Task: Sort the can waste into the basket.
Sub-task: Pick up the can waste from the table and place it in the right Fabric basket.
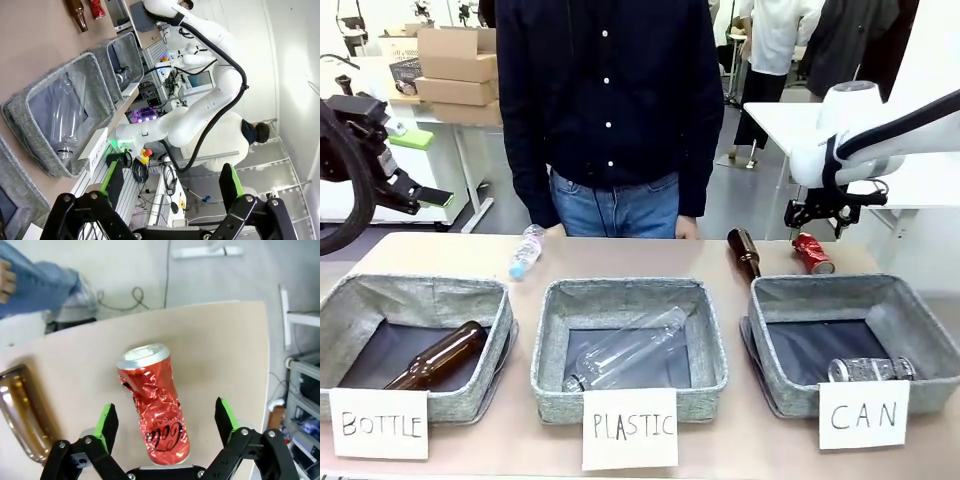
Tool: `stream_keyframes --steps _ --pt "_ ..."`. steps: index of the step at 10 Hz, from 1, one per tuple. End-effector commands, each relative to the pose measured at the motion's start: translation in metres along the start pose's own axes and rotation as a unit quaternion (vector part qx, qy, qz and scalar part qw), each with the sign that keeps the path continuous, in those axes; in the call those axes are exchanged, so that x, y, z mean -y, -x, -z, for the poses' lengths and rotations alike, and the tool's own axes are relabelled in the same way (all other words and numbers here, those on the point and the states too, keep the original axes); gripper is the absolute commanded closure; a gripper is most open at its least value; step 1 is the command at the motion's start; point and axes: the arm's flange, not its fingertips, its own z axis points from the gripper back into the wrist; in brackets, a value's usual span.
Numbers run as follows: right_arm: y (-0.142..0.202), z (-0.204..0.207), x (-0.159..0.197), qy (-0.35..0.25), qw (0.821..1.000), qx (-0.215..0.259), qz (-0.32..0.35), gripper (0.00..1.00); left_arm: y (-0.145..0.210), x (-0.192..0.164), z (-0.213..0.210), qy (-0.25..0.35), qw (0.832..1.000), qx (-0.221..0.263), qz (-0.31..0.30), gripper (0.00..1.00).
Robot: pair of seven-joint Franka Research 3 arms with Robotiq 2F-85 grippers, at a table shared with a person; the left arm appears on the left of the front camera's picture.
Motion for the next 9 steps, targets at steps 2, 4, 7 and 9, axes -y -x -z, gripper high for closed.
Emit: stream_keyframes --steps 2,4,7,9 --pt "-0.005 0.021 0.001 0.002 0.998 -0.018 -0.063 0.0 -0.001 0.002 0.0 0.003 1.0 0.006 0.001 0.0" --pt "-0.002 0.027 0.0 -0.004 0.994 -0.027 -0.101 0.0 -0.001 0.002 0.0 0.003 1.0 0.006 0.001 0.0" --pt "-0.005 0.034 -0.001 -0.027 0.993 -0.034 -0.112 0.0 -0.001 0.002 0.0 0.003 1.0 0.006 0.001 0.0" --pt "-0.004 0.031 -0.005 -0.027 0.992 -0.023 -0.118 0.6 -0.001 0.002 0.0 0.003 1.0 0.006 0.001 0.0"
